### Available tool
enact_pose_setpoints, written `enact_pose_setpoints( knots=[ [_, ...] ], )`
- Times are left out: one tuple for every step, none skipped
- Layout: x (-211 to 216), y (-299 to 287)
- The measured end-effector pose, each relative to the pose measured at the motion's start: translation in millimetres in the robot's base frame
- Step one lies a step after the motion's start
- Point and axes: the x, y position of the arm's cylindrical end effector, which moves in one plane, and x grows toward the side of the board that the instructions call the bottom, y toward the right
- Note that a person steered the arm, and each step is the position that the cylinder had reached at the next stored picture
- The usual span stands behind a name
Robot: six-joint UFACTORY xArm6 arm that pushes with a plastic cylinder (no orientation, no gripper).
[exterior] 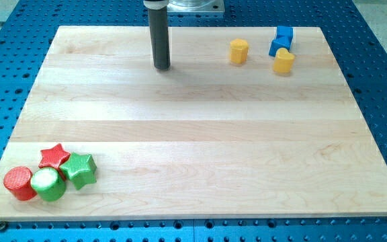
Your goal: Place the hexagon at the bottom left of the heart
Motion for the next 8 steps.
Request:
enact_pose_setpoints(
  knots=[
    [-11,-1],
    [-21,-9],
    [-47,-10],
    [-53,51],
    [-54,95],
    [-51,150],
    [-46,179],
    [-16,185]
  ],
)
